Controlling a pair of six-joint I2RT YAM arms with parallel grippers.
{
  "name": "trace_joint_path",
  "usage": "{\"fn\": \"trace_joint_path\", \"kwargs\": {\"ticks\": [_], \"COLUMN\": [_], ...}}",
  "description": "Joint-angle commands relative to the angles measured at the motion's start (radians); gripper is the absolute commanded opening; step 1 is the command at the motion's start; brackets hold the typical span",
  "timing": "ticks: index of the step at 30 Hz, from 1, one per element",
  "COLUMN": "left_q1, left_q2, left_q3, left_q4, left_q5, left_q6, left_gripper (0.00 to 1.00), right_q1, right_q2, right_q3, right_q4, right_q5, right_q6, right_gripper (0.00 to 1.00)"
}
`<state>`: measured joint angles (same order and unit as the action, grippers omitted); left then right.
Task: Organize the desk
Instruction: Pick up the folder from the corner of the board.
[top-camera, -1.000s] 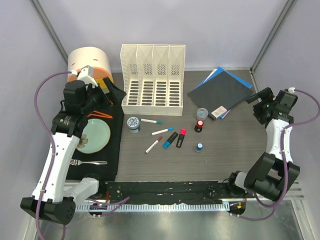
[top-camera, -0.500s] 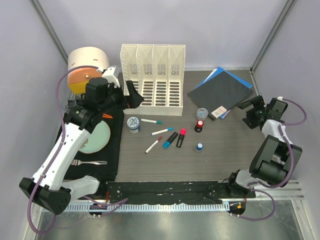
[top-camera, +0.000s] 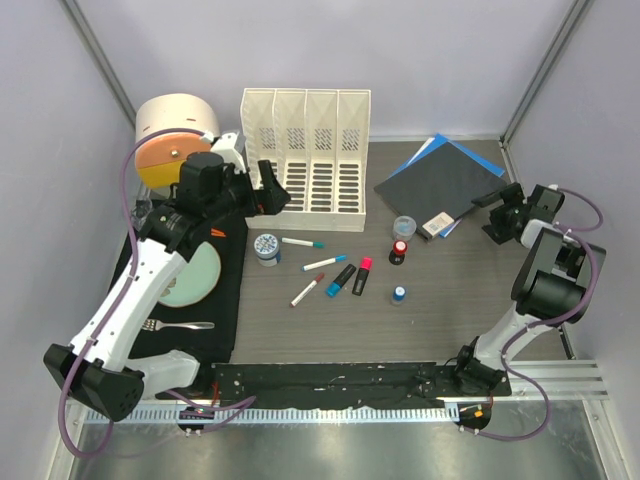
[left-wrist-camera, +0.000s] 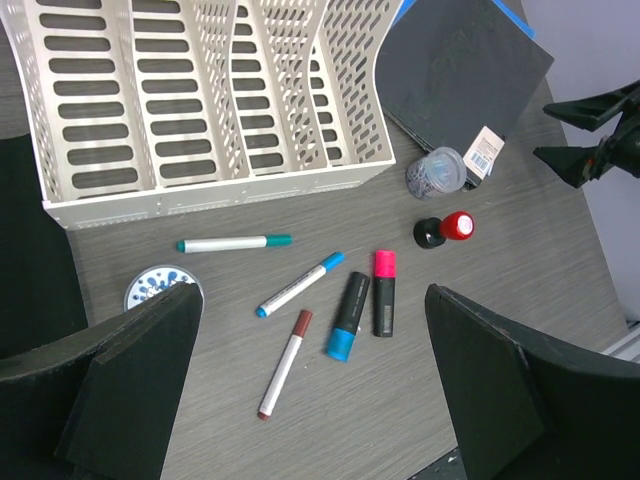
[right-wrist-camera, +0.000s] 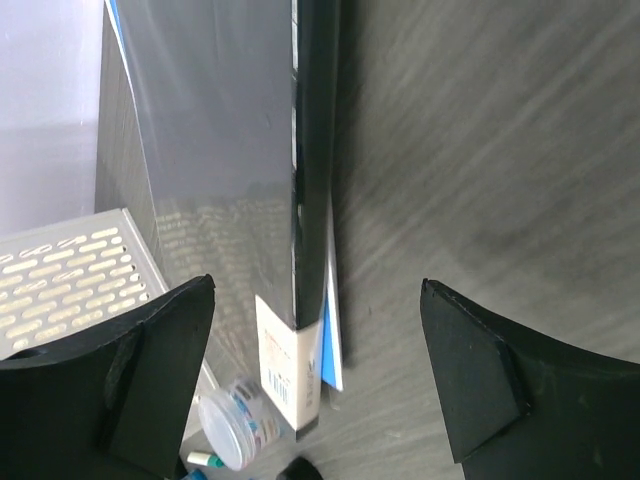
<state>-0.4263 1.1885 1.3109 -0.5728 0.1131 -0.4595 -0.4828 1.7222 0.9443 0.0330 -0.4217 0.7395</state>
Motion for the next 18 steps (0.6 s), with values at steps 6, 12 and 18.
{"fn": "trace_joint_path", "kwargs": {"ticks": [6,12,18], "left_q1": [-0.003,-0.003,-0.003], "left_q2": [0.011,0.031,0.049], "left_q3": [0.008,0.004,0.005], "left_q4": [0.067,0.080,0.082], "left_q5": [-0.023,-0.036,-0.039], "left_q6": [0.024,0.027,0.031], "left_gripper": [1.00,1.00,1.00], "right_q1": [0.065,0.090,0.104], "right_q2": [0.134,0.244,0.307], "right_q3": [0.218,0.335,0.396], "right_q4": [0.024,-0.002,-0.027], "right_q5": [0.156,0.228,0.262], "right_q6": [-0.035,-0.035,-0.038], "right_gripper": [0.86,0.83,0.82]}}
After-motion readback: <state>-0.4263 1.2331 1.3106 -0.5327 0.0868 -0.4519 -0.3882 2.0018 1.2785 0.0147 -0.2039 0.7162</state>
